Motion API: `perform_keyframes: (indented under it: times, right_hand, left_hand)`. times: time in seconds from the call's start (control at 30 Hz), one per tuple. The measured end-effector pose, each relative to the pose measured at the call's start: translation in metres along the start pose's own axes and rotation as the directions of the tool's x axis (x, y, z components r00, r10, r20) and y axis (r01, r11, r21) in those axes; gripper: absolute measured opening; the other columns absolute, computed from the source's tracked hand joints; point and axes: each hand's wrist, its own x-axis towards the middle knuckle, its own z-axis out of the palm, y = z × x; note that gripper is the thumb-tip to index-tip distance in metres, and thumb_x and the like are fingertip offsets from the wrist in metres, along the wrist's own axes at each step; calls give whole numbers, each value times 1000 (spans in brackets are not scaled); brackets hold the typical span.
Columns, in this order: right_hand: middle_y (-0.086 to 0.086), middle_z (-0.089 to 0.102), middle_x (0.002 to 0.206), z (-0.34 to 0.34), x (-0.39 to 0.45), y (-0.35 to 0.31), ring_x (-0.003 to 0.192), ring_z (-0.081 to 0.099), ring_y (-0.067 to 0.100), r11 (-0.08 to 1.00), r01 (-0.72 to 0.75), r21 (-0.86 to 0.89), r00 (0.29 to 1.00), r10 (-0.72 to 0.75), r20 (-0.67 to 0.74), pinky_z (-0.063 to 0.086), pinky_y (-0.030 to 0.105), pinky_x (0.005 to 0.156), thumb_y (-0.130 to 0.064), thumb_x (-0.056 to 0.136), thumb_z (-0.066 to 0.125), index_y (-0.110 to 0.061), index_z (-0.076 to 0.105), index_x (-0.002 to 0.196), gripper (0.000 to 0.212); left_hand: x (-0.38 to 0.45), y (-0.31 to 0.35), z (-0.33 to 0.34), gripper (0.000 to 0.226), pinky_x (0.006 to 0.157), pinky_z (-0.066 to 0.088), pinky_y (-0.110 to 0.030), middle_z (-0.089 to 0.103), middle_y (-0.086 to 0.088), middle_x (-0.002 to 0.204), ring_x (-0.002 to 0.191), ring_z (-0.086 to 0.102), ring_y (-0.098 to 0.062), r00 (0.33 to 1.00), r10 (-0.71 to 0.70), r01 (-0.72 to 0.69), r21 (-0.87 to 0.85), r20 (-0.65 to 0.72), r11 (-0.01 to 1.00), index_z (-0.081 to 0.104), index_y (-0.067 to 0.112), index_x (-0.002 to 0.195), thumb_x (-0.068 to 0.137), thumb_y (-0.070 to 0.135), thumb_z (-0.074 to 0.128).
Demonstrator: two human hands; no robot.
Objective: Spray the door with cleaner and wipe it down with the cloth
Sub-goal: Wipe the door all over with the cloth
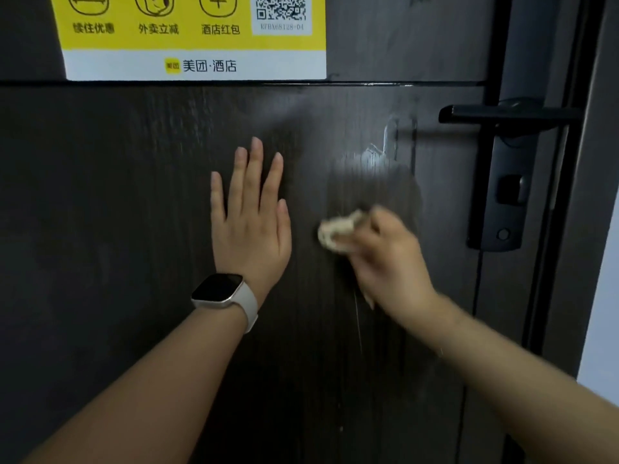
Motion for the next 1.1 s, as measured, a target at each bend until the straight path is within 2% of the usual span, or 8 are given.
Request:
perform_keyframes:
  times: [0.13, 0.33, 0.53, 0.67, 0.77, 0.83, 0.97, 1.1]
  right_hand:
    - [8, 49, 80, 6, 38, -3, 73, 55, 25, 996, -89, 6, 978, 88, -189, 45, 29, 63, -2, 79, 73, -3, 73, 88, 9]
    - [6, 48, 78, 3, -30, -11, 74, 52, 22, 999, -14, -39, 999, 15, 30, 43, 29, 61, 10, 71, 75, -3, 72, 84, 19]
    - [8, 52, 80, 5, 34, -10, 74, 56, 26, 997, -65, -36, 989, 60, -138, 48, 34, 60, -1, 79, 74, -1, 73, 86, 8]
    - [10, 48, 79, 1, -35, -11, 73, 53, 29, 996, -36, -87, 999, 35, -14, 49, 40, 57, 7, 76, 71, 0, 70, 85, 11]
    - [11, 51, 78, -5, -25, -11, 71, 54, 31, 991, 8, -134, 995, 6, 101, 49, 40, 51, 9, 70, 72, -3, 69, 82, 17]
    - [12, 53, 79, -10, 2, -3, 72, 56, 34, 986, 19, -163, 999, -11, 50, 49, 39, 53, 6, 70, 70, -3, 70, 82, 15]
    - [3, 48, 80, -9, 13, 2, 71, 56, 27, 977, -207, -42, 965, 197, -175, 44, 28, 62, 4, 75, 72, -2, 70, 81, 9]
    - [9, 52, 78, -5, -1, -3, 70, 55, 28, 996, 22, -88, 1000, -21, 11, 46, 32, 55, 7, 71, 70, -2, 69, 81, 13]
  left_hand:
    - [-2, 1, 3, 55, 122, 6, -49, 12, -9, 163, 151, 9, -25, 1000, -10, 10, 18, -20, 1000, 20, 16, 155, 102, 25, 30]
    - [-1, 0, 2, 54, 122, 6, -49, 14, -10, 163, 151, 10, -26, 999, 2, -3, -2, -46, 1000, 22, 15, 154, 102, 24, 31]
    - [-3, 0, 3, 54, 122, 7, -49, 14, -9, 163, 151, 10, -25, 999, -3, 3, 7, -47, 1000, 21, 16, 155, 102, 25, 30]
    - [-1, 1, 3, 54, 122, 7, -49, 15, -9, 163, 150, 11, -25, 998, 4, -5, -10, -66, 1000, 23, 15, 154, 102, 24, 32]
    - [-1, 2, 3, 54, 122, 6, -48, 15, -9, 163, 150, 11, -25, 998, 2, -2, -3, -66, 1000, 23, 15, 154, 102, 24, 32]
    - [-2, 1, 3, 54, 122, 5, -48, 15, -9, 163, 150, 11, -25, 998, -2, 2, -4, -58, 1000, 23, 15, 154, 102, 24, 32]
    - [-1, 0, 2, 53, 122, 7, -49, 16, -10, 162, 150, 12, -26, 998, -1, 0, -5, -67, 1000, 24, 15, 154, 102, 24, 32]
    - [-1, 1, 2, 54, 122, 7, -49, 16, -10, 162, 150, 11, -26, 998, 2, -2, 1, -60, 1000, 24, 15, 154, 102, 24, 31]
